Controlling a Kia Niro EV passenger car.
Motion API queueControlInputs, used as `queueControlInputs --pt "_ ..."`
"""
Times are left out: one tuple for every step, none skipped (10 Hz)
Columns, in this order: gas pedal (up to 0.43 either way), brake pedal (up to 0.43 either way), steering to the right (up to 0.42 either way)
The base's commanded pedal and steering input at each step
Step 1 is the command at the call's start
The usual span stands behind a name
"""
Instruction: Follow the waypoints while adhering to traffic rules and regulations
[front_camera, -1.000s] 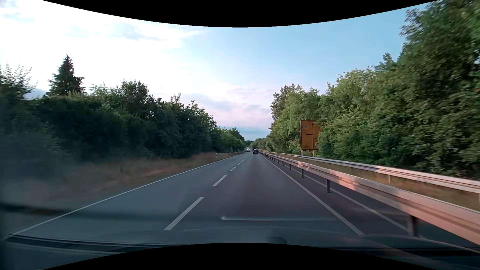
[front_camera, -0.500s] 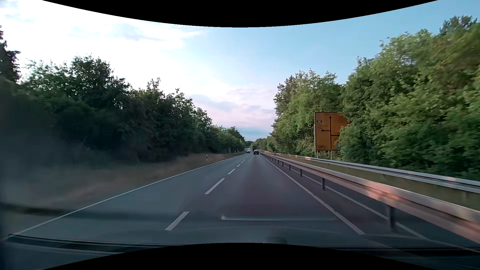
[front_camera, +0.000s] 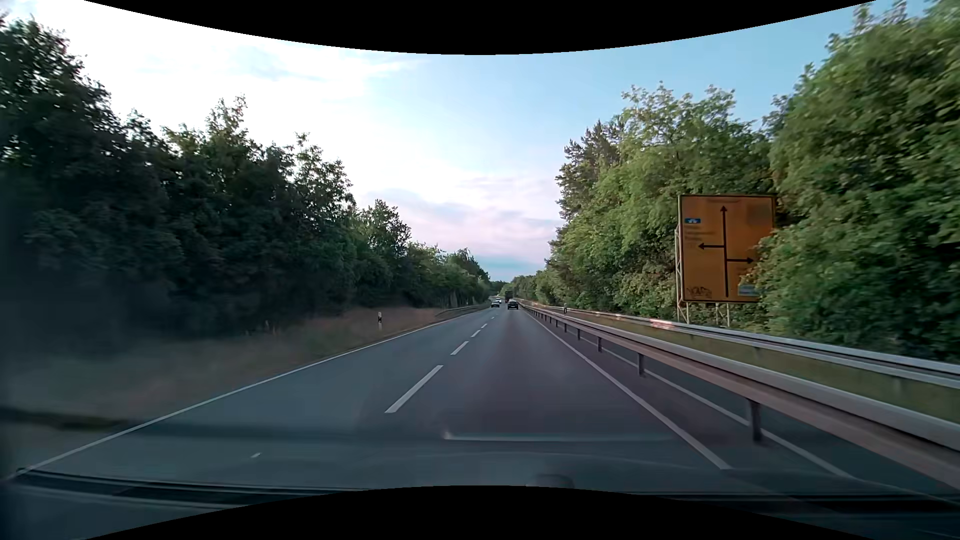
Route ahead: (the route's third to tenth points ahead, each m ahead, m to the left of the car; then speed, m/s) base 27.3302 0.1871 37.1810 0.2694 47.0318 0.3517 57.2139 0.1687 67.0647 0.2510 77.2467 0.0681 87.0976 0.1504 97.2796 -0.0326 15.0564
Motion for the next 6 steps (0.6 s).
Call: queueControlInputs --pt "0.098 0.0 -0.003" --pt "0.098 0.0 -0.004" --pt "0.098 0.0 -0.003" --pt "0.098 0.0 -0.004" --pt "0.098 0.0 -0.004" --pt "0.098 0.0 -0.004"
